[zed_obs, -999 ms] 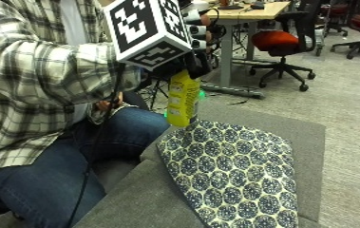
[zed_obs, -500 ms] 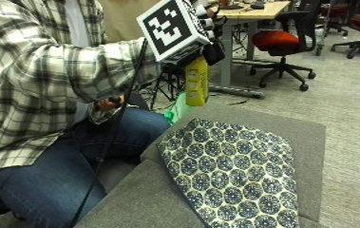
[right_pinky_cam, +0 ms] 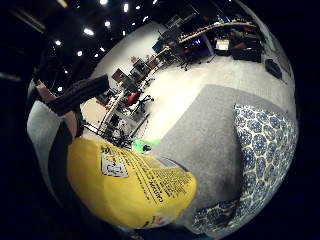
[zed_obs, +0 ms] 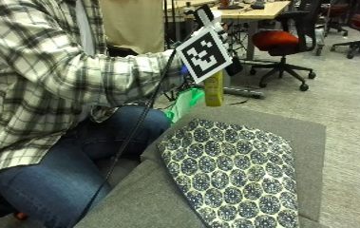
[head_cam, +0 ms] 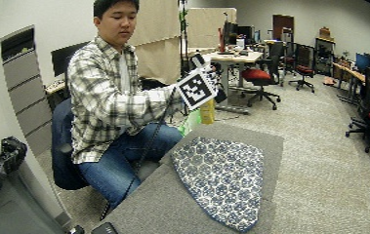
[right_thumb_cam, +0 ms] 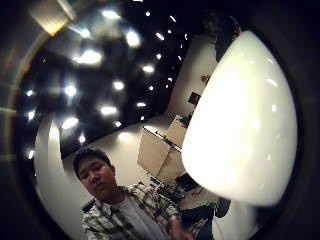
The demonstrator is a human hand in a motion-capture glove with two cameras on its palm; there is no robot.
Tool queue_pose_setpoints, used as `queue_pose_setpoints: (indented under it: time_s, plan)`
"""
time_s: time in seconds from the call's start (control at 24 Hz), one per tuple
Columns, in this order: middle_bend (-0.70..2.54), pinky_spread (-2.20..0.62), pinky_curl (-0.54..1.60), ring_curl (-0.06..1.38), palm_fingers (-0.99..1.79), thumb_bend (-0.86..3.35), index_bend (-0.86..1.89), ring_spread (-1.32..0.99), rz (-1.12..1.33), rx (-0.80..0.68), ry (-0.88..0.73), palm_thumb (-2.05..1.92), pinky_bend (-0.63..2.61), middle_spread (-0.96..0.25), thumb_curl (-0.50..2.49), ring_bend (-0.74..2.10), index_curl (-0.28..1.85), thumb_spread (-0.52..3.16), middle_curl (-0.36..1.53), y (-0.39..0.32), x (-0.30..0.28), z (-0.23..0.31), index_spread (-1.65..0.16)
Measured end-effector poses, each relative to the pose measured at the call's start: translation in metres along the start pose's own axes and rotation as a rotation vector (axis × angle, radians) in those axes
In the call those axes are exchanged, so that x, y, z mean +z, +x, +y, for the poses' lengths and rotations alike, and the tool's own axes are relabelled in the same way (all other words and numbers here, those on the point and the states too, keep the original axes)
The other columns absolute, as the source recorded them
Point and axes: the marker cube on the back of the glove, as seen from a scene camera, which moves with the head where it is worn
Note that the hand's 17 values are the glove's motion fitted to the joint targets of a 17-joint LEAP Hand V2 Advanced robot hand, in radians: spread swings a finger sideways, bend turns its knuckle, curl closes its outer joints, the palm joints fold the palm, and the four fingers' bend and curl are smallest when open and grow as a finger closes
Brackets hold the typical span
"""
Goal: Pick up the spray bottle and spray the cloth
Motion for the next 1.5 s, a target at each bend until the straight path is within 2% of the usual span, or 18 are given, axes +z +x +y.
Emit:
queue_pose_setpoints:
  time_s: [0.42, 0.79, 1.5]
  plan:
    - [0.50, -0.16, 0.38, 0.48, 1.20, -0.03, 0.15, -0.21, 0.042, 0.059, 0.015, 1.10, 0.49, -0.17, 0.80, 0.58, 0.56, 0.05, 0.53, 0.065, 0.029, -0.013, -0.31]
    - [0.49, -0.15, 0.38, 0.48, 1.17, -0.02, 0.15, -0.20, 0.032, 0.103, -0.078, 1.12, 0.49, -0.16, 0.81, 0.56, 0.55, 0.07, 0.53, 0.104, 0.055, 0.002, -0.31]
    - [0.47, -0.15, 0.38, 0.48, 1.13, -0.03, 0.12, -0.19, -0.018, 0.080, -0.085, 1.12, 0.47, -0.14, 0.80, 0.53, 0.52, 0.12, 0.53, 0.109, 0.056, -0.003, -0.30]
